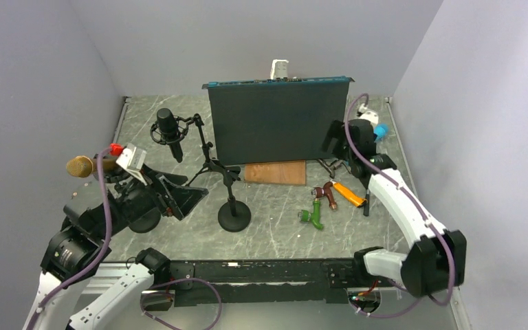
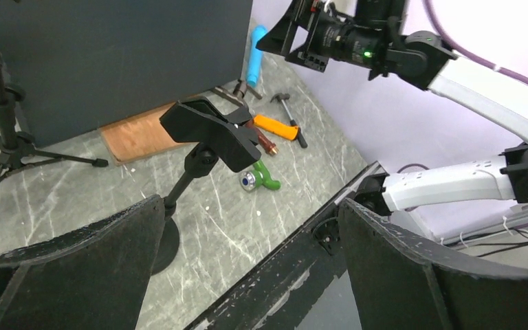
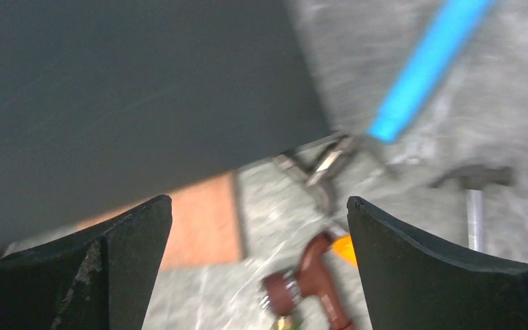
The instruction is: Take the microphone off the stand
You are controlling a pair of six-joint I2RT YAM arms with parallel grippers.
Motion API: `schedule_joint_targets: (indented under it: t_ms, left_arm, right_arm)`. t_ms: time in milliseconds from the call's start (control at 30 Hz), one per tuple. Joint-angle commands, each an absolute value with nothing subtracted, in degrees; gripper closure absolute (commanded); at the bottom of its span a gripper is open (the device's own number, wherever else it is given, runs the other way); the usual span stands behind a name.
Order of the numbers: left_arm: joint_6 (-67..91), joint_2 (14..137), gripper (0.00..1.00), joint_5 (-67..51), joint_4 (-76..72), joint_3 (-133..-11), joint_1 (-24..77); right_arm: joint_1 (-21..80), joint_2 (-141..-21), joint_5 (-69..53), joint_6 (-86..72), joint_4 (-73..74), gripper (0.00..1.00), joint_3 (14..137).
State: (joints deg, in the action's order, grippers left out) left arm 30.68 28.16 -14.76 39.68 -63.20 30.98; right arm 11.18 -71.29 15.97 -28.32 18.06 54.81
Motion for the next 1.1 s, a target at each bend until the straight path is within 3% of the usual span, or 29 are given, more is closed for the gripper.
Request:
schedule_joint_targets:
  t_ms: [0, 133, 300, 567, 800, 1067]
  left_arm:
    - [30.05, 30.20, 0.01, -17.30, 36.12, -62.64, 30.80]
    - [30.30, 31.14, 0.00, -17.66, 34.40, -62.12, 30.76]
    - [31.17, 32.01, 0.01, -18.24, 32.67, -61.59, 30.80]
    - [32.04, 31.04, 0.01, -16.92, 33.36, -60.94, 30.77]
    - [32.09, 30.62, 0.01, -16.19, 34.06, -60.99, 30.81]
    - [31.00, 31.89, 0.01, -15.47, 34.50, -61.86, 30.81]
  right_arm:
    - [17.72, -63.65, -0.51, -22.79, 17.70, 0.00, 53.11]
    - [22.87, -61.79, -24.64, -24.90, 11.52, 0.00, 52.38]
    - [30.42, -61.42, -36.36, -32.02, -1.52, 0.00, 53.58]
    - [41.99, -70.47, -37.82, -32.02, -7.10, 0.00, 61.55]
    - [43.63, -76.22, -39.37, -33.33, -8.56, 0.00, 66.50]
    - [45.76, -80.71, -32.87, -31.55, -1.95, 0.00, 71.99]
